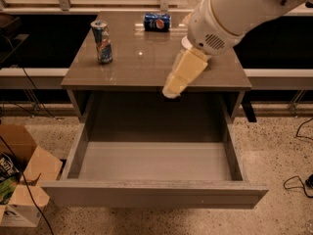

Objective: Place redbull can into top drawer

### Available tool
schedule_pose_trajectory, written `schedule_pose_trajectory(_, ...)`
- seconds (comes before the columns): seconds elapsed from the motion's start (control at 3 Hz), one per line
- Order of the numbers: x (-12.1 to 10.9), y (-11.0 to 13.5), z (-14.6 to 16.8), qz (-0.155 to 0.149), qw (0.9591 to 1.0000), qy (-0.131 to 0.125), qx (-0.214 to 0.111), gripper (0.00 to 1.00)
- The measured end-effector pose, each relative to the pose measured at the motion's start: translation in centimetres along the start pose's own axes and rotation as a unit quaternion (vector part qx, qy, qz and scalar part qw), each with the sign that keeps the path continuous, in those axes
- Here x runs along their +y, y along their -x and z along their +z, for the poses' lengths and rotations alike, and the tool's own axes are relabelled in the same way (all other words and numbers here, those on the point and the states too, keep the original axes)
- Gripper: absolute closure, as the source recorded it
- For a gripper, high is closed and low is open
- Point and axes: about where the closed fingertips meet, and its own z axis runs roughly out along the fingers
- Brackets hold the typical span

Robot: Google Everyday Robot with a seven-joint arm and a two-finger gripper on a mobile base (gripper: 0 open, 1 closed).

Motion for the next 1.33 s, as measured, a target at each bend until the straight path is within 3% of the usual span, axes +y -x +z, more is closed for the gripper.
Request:
schedule_pose_trajectory(0.33,-2.0,1.2,3.6,0.014,0.9997,0.003,-0.021,0.0)
schedule_pose_trajectory(1.0,-8.0,3.0,11.5,0.047,0.9909,0.022,-0.124,0.0)
schedule_pose_trajectory(1.33,-10.2,4.5,15.3,0.037,0.9879,0.041,-0.145,0.0)
